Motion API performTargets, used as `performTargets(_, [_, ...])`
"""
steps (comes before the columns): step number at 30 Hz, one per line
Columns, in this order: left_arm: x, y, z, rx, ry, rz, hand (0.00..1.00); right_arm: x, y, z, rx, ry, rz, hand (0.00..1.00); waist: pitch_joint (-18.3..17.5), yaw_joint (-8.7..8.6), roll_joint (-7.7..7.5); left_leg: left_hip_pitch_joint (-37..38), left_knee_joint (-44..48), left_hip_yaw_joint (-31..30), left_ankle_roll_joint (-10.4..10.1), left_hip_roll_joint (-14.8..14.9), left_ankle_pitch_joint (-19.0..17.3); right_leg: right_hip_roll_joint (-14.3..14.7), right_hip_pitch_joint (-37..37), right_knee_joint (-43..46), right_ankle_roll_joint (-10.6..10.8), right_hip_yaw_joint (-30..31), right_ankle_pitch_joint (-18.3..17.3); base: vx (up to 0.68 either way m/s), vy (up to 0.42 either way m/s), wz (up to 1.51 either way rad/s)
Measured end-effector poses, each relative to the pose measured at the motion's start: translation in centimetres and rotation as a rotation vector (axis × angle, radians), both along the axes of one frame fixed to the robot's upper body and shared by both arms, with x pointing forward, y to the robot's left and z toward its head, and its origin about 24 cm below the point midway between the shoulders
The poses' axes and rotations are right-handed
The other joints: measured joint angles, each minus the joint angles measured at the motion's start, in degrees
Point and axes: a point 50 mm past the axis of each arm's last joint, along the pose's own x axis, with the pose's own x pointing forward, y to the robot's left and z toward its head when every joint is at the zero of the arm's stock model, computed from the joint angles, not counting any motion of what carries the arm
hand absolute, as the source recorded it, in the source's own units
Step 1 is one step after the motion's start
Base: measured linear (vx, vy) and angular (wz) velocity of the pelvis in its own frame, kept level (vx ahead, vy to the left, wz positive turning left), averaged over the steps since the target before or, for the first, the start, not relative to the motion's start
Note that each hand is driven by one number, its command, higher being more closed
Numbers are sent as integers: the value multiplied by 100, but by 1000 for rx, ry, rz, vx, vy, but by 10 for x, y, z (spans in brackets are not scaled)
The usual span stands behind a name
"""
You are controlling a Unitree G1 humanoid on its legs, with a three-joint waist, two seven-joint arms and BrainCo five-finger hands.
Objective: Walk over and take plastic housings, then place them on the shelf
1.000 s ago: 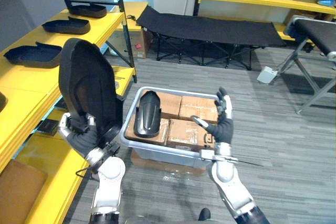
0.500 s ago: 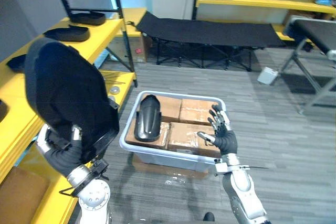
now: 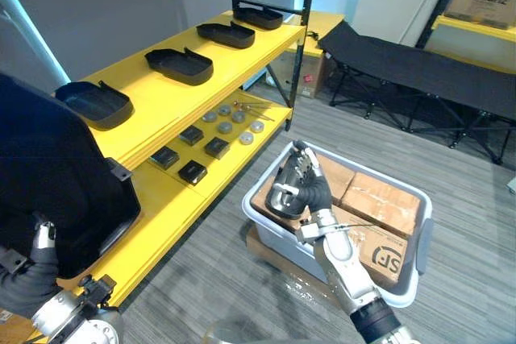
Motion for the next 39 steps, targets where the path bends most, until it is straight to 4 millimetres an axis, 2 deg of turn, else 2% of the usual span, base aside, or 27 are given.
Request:
performTargets(1, [2,0,0,-4,-7,-26,100,-1,-5,-3,5,14,-30,0,7,-104,8,-72,-4,-298,39,-32,18,0,2,275,-13,90,-342,36,8,97])
performTargets(2, [4,-1,1,-8,-16,-41,100,-2,-7,-5,6,23,-46,0,16,-144,10,-110,-16,-460,44,-58,44,14,-4,416,27,204,-529,52,-37,146])
performTargets(3, [7,-2,3,-6,-29,-79,100,-6,-17,-11,6,47,-87,0,1,-183,-16,-153,-31,-807,-20,-91,97,25,2,783,58,314,-868,46,-54,117])
performTargets(6, [6,-1,0,-21,-18,-112,100,-9,-31,-17,4,69,-138,0,11,-174,-26,-156,-54,-1217,-154,-95,199,3,67,1290,121,158,-1266,46,-97,91])
performTargets(8, [7,-3,-2,-22,-6,-147,100,-13,-41,-21,2,85,-177,0,64,-197,9,-232,-123,-1163,-80,-118,402,-46,215,1445,101,-165,-1427,3,-92,101])
performTargets(9, [11,-7,-2,-34,-17,-206,100,-18,-53,-22,6,91,-225,0,99,-336,-15,-381,-177,-456,325,-167,579,-143,317,1501,65,-558,-1473,-18,-51,155])
performTargets(10, [17,-12,-1,-45,-38,-273,100,-24,-66,-19,9,81,-280,0,160,-469,-38,-519,-208,194,990,-56,650,-185,353,1573,48,-856,-1476,-18,-30,167])
performTargets(11, [20,-15,-1,-46,-44,-302,100,-27,-73,-17,3,72,-305,0,227,-515,2,-601,-142,549,1065,63,757,-199,403,1609,47,-939,-1476,-19,16,153])
performTargets(12, [23,-20,-2,-42,-37,-349,100,-31,-82,-14,-16,59,-343,0,355,-588,157,-628,-98,802,637,147,1052,-189,514,1719,54,-968,-1509,-37,84,102])
performTargets(13, [24,-23,-4,-39,-22,-379,100,-33,-90,-15,-41,61,-369,0,369,-573,174,-635,-128,816,487,69,1104,-281,497,1843,101,-924,-1592,-40,104,70])
performTargets(15, [22,-23,-6,-44,-7,-383,100,-32,-91,-13,-44,49,-372,0,445,-556,158,-614,-85,904,376,-14,1074,-396,491,1903,183,-863,-1649,-24,77,-4])
performTargets(16, [19,-22,-8,-59,-2,-385,100,-31,-88,-11,-32,40,-367,0,529,-555,175,-546,-43,996,278,-27,1016,-450,497,1908,183,-741,-1651,-27,71,-36])
performTargets(19, [18,-20,-12,-77,12,-385,100,-29,-81,-8,-9,15,-348,0,767,-547,30,-612,408,1207,302,-64,731,-576,475,1840,208,-451,-1705,-57,108,-34])
performTargets(21, [20,-20,-17,-93,27,-377,100,-29,-79,-4,-3,-24,-330,0,904,-557,51,-927,1039,1225,362,-15,405,-600,363,1930,273,-301,-1769,-108,177,-25])
performTargets(24, [19,-17,-24,-130,50,-343,100,-28,-75,-3,34,-33,-299,0,1078,-539,191,-1404,2103,1254,475,110,-197,-642,232,2130,371,-132,-1819,-26,224,-17])
performTargets(26, [18,-15,-25,-134,56,-328,100,-29,-69,-8,73,-12,-285,0,1113,-436,184,-1618,2761,1226,576,94,-679,-686,351,2138,428,-109,-1854,79,210,5])
performTargets(27, [18,-15,-25,-131,56,-324,100,-29,-66,-9,80,-10,-279,0,1107,-391,164,-1658,2892,1219,603,79,-797,-693,394,2102,425,-117,-1853,146,204,13])
performTargets(28, [17,-12,-24,-121,59,-315,100,-31,-61,-10,106,-8,-259,0,1113,-349,37,-1658,2977,1210,619,-55,-984,-759,521,2098,373,-146,-1741,169,151,21])
performTargets(29, [18,-12,-25,-123,63,-312,100,-32,-59,-11,113,-11,-248,0,1103,-356,18,-1662,3006,1171,644,-93,-1036,-806,495,2238,307,-117,-1580,248,218,56])
performTargets(30, [20,-12,-25,-113,70,-311,100,-35,-57,-13,132,-3,-228,0,1097,-369,39,-1598,2893,998,719,-209,-1052,-976,147,3058,-317,152,-1115,266,244,67])
performTargets(31, [20,-11,-24,-92,76,-304,100,-36,-57,-14,134,-6,-220,0,1086,-384,6,-1486,2702,924,797,-290,-1007,-1075,-143,3558,-638,437,-668,321,295,83])
performTargets(32, [20,-7,-21,-47,92,-292,100,-36,-56,-12,150,-16,-208,0,1047,-419,-51,-1300,2375,817,948,-369,-908,-1136,-458,4055,-801,868,32,276,199,58])
performTargets(33, [20,-5,-19,-33,92,-287,100,-36,-56,-11,155,-28,-201,0,1048,-437,-48,-1214,2243,753,980,-408,-880,-1111,-641,4367,-790,1100,-3,300,115,58])
performTargets(34, [22,-5,-17,-28,84,-282,100,-35,-56,-8,158,-45,-192,0,1037,-477,-66,-1062,2057,642,1034,-439,-829,-954,-893,4837,-660,1365,-433,237,53,56])
performTargets(35, [23,-3,-15,-18,78,-275,100,-36,-56,-6,157,-64,-183,0,1034,-529,-70,-891,1865,513,1007,-468,-748,-743,-1062,5088,-637,1498,-822,296,79,74])
performTargets(36, [25,-2,-12,-11,65,-256,100,-36,-56,-1,156,-87,-172,0,1030,-587,-69,-647,1615,380,1018,-510,-688,-484,-1230,5158,-592,1567,-1160,306,61,66])
performTargets(39, [33,-3,-8,-21,34,-257,100,-32,-60,9,139,-140,-167,0,1018,-585,-56,-200,1209,170,1007,-588,-668,-7,-1678,4560,-605,1562,-1631,330,-23,54])
